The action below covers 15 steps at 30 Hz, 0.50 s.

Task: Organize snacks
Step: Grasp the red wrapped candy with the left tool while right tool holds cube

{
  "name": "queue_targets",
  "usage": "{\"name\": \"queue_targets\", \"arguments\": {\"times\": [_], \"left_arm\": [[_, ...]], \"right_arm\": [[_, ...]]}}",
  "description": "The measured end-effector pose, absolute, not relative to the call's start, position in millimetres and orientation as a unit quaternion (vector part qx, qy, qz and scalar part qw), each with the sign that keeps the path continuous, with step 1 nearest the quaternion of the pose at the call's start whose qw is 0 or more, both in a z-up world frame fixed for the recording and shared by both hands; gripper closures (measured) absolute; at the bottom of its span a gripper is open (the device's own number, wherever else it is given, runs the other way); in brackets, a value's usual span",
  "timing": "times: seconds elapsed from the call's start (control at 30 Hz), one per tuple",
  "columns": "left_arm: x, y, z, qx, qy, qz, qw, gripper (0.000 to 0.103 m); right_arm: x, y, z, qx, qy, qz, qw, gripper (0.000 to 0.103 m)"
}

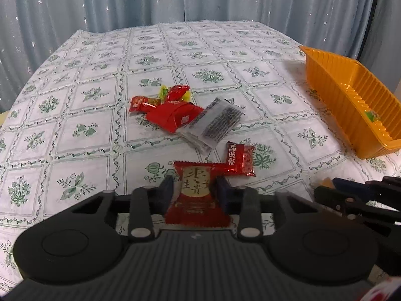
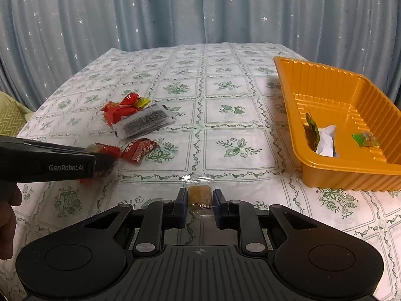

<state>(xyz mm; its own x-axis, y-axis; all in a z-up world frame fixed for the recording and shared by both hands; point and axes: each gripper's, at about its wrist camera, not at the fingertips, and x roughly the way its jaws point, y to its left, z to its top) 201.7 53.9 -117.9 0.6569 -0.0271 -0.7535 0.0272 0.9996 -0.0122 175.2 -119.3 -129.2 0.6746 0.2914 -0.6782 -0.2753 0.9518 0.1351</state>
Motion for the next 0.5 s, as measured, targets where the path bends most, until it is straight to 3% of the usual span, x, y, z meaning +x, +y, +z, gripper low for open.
{"name": "queue_targets", "arguments": {"times": [0.17,0.5], "left_arm": [[196,54,-116,-0.002,0.418,-0.009,0.908,0.08],[171,46,-95,-0.014,0.411,0.005,0.911,0.08]], "right_arm": [[174,-122,-127,0.014,0.37,0.153,0.916,0.082],[160,-130,-110,0.026,0.359,0.152,0.92,0.082]]}}
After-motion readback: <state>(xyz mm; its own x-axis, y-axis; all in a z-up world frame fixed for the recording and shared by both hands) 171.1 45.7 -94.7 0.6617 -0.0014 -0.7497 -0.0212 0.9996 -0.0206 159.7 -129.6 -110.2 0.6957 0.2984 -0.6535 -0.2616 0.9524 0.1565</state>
